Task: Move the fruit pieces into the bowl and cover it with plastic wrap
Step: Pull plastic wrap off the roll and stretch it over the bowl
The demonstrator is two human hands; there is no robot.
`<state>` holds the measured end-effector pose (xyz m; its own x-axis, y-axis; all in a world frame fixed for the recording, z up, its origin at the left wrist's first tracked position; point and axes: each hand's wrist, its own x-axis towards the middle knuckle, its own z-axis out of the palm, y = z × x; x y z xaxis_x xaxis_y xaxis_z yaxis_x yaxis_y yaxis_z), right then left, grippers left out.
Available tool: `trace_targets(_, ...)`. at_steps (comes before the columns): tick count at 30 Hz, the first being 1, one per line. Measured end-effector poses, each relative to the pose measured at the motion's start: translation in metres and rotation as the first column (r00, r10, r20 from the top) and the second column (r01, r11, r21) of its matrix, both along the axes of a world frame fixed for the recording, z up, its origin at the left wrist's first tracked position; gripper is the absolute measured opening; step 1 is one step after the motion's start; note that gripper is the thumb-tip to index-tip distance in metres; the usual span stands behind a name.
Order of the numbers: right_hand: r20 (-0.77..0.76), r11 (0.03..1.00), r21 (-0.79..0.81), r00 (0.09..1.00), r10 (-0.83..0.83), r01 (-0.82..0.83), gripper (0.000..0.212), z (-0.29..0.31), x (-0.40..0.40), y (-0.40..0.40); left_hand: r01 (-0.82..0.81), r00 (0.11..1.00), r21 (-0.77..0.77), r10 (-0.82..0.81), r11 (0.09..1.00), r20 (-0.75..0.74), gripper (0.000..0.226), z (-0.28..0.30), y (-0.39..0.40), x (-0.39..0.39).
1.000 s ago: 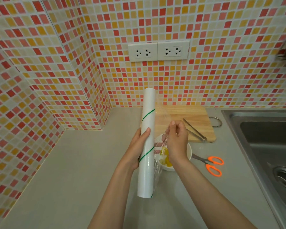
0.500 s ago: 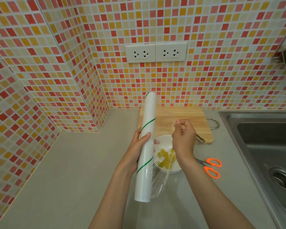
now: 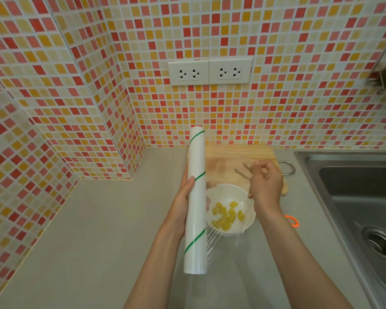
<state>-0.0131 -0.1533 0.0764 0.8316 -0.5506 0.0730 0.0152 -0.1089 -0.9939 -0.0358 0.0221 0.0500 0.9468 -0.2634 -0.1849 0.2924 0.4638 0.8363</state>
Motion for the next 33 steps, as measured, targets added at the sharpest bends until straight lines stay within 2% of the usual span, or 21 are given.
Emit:
trace_targets(4, -0.039, 0.995, -0.091, 0.998, -0.048, 0.044, 0.019, -0.002, 0.004, -0.017, -0.027, 1.0, 0.03, 0.027, 0.999, -0.011, 0.057, -0.006, 0.011, 0.002)
trace_targets(8, -0.066, 0.989, -0.148, 0.997, -0.028, 0.018, 0.018, -0.006, 0.003, -0.021, 0.032, 0.998, -0.026, -0.034, 0.999, -0.051, 0.063, -0.007, 0.013, 0.003)
trace_targets(14, -0.047, 0.985, -0.17, 0.999, 0.013, -0.02, 0.029, -0.009, 0.003, -0.019, 0.089, 0.996, -0.032, -0.089, 0.996, 0.002, 0.07, -0.008, 0.013, 0.005)
trace_targets(18, -0.041, 0.977, -0.211, 0.999, -0.036, 0.027, 0.017, -0.011, 0.005, -0.029, 0.044, 0.999, 0.112, -0.047, 0.993, 0.023, 0.068, -0.002, 0.018, 0.006)
trace_targets(23, -0.05, 0.963, -0.267, 0.997, -0.053, 0.038, 0.018, -0.017, 0.011, -0.045, -0.052, 0.997, 0.294, 0.032, 0.954, 0.072, 0.075, -0.001, 0.024, 0.006)
trace_targets(26, -0.102, 0.958, -0.288, 0.994, -0.041, 0.01, 0.019, -0.028, 0.013, -0.048, -0.092, 0.993, 0.37, 0.059, 0.925, 0.099, 0.067, -0.003, 0.019, 0.007)
trace_targets(30, -0.144, 0.941, -0.338, 0.989, -0.041, -0.01, 0.019, -0.045, 0.012, -0.055, -0.07, 0.989, 0.47, 0.002, 0.88, 0.145, 0.054, -0.012, 0.015, 0.006)
trace_targets(33, -0.179, 0.939, -0.343, 0.983, -0.035, -0.029, 0.02, -0.057, 0.013, -0.056, -0.114, 0.981, 0.58, -0.002, 0.807, 0.196, 0.052, -0.023, 0.013, 0.005)
